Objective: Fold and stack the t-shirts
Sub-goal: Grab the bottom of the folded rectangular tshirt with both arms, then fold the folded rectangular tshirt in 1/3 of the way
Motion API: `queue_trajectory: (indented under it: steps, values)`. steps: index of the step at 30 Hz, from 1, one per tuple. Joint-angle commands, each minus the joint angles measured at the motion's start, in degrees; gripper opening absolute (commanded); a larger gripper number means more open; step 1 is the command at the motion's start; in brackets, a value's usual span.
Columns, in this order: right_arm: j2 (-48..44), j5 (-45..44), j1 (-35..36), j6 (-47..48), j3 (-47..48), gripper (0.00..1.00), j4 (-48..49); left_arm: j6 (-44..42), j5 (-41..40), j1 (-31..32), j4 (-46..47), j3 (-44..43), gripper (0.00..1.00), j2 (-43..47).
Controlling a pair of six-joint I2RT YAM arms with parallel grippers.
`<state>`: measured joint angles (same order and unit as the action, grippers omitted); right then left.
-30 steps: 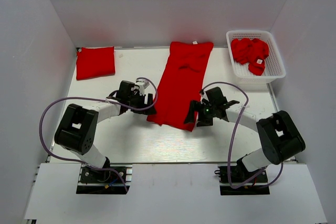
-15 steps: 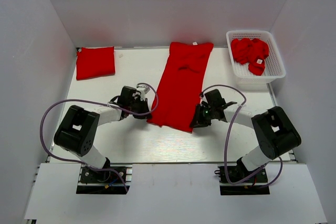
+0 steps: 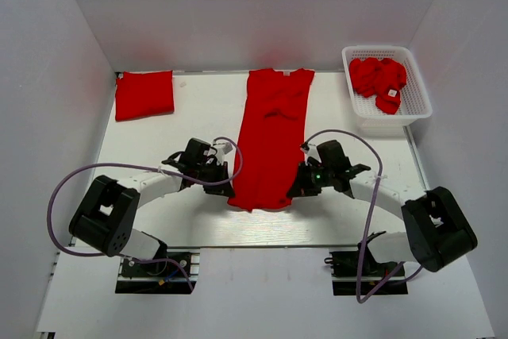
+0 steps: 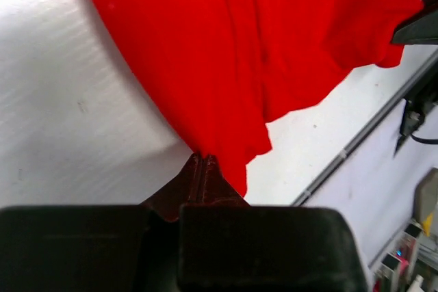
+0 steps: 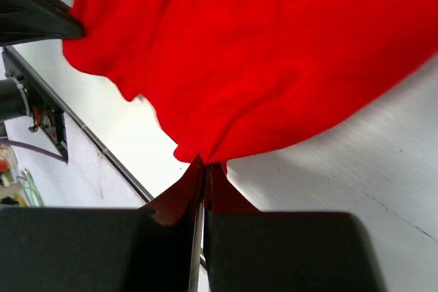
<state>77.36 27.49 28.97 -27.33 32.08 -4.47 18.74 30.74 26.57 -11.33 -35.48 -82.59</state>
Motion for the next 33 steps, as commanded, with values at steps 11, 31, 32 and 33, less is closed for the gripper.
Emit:
queue_trajectory:
  steps: [11,31,32,33]
  values:
    - [6.2,-1.6,-2.1,7.8,13.1,0.00,-4.4,1.3,4.5,-1.2,-6.5,-17.8,0.00,-9.2]
    - [16.8,-4.2,-13.1,9.5,30.9,0.00,-3.7,2.0,-1.5,-6.4,-10.8,-55.1,0.00,-32.5]
    - [17.6,-4.2,-13.4,9.5,31.9,0.00,-3.2,2.0,-1.5,-7.0,-10.8,-57.3,0.00,-33.2]
    - [17.7,-4.1,-13.8,9.5,32.1,0.00,-3.0,1.2,-1.5,-7.0,-10.8,-58.4,0.00,-33.8]
